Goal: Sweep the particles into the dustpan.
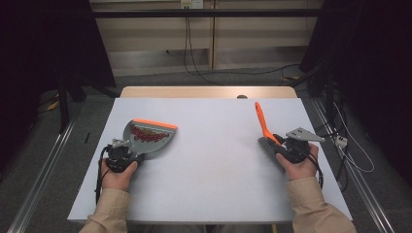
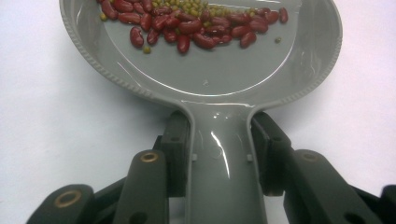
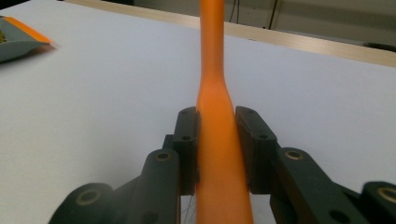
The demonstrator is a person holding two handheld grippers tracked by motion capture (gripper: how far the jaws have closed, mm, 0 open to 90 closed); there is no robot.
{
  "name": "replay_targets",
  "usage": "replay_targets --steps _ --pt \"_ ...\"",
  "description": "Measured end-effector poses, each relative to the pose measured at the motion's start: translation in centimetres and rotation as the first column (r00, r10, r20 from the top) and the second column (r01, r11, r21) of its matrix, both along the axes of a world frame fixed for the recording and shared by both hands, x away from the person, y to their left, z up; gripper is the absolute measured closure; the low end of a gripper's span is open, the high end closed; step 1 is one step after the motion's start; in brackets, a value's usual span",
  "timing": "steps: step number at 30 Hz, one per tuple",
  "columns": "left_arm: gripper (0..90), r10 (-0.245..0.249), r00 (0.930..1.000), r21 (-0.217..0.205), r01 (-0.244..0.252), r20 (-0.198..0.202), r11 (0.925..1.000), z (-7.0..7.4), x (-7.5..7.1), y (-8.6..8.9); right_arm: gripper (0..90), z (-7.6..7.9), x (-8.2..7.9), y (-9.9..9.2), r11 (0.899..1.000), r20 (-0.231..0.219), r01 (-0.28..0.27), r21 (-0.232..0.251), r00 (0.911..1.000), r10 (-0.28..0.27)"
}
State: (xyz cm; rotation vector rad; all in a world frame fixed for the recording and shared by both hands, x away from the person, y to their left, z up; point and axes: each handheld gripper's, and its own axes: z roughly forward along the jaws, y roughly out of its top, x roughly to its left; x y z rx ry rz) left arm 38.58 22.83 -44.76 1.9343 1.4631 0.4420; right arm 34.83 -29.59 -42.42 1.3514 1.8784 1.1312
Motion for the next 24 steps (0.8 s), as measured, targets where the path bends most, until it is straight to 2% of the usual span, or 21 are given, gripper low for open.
replay_targets --steps 4,5,8,13,15,18,24 --pt "62.8 0.030 0.9995 0.003 -0.030 0.011 0.9996 -0.1 0.1 0.3 71.6 -0.2 -0.1 -0.6 1.000 0.000 0.024 0.000 0.9997 -0.024" --pt "62.7 0.028 0.9996 0.002 -0.028 0.006 0.9996 -0.1 0.0 0.3 71.6 -0.2 -0.1 -0.8 1.000 0.000 0.026 -0.001 0.9997 -0.026" --pt "62.0 0.028 0.9993 0.010 -0.028 0.024 0.9996 -0.2 -0.1 0.1 71.6 -0.4 -0.3 -1.3 0.999 0.000 0.042 -0.007 0.9991 -0.042" --pt "57.1 0.010 0.9996 -0.011 -0.010 0.025 0.9999 -0.1 -0.6 -0.2 71.5 -0.7 -0.6 -2.2 0.998 -0.004 0.066 -0.005 0.9978 -0.066" --pt "56.4 0.011 0.9993 -0.037 -0.010 0.035 0.9993 0.0 -0.8 -0.3 71.5 -0.7 -0.7 -2.4 0.997 -0.005 0.073 -0.003 0.9974 -0.073" --pt "54.2 -0.008 0.9992 -0.022 0.009 0.040 0.9997 0.0 -1.1 -0.6 71.5 -0.7 -0.9 -2.5 0.997 -0.002 0.079 -0.002 0.9969 -0.079" --pt "51.9 -0.022 0.9988 -0.027 0.024 0.044 0.9994 -0.1 -1.4 -0.7 71.5 -0.7 -1.0 -2.6 0.996 0.001 0.085 -0.001 0.9964 -0.085"
